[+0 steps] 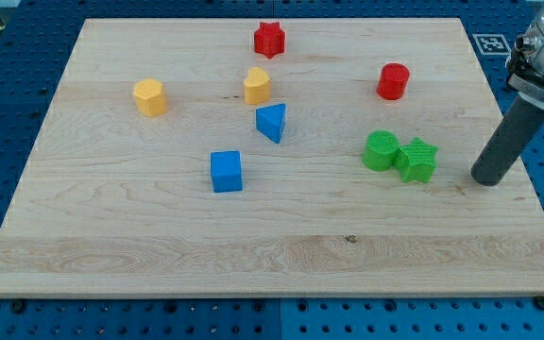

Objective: Push the red circle to the right parallel of the yellow heart

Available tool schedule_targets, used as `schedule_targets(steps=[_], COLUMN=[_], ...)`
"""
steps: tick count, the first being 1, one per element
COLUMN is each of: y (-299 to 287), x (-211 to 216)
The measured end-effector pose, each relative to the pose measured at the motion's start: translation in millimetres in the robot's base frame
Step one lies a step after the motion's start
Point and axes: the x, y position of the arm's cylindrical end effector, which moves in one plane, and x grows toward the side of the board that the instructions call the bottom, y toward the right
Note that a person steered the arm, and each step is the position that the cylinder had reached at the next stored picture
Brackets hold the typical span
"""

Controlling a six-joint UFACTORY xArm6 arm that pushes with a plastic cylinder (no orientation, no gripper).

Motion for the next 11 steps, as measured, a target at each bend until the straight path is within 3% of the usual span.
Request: schedule_targets(steps=[3, 6, 8, 11], y=[9.2, 9.4, -30.8, -58.1], x=[-11.4, -115.8, -178.4, -179.9])
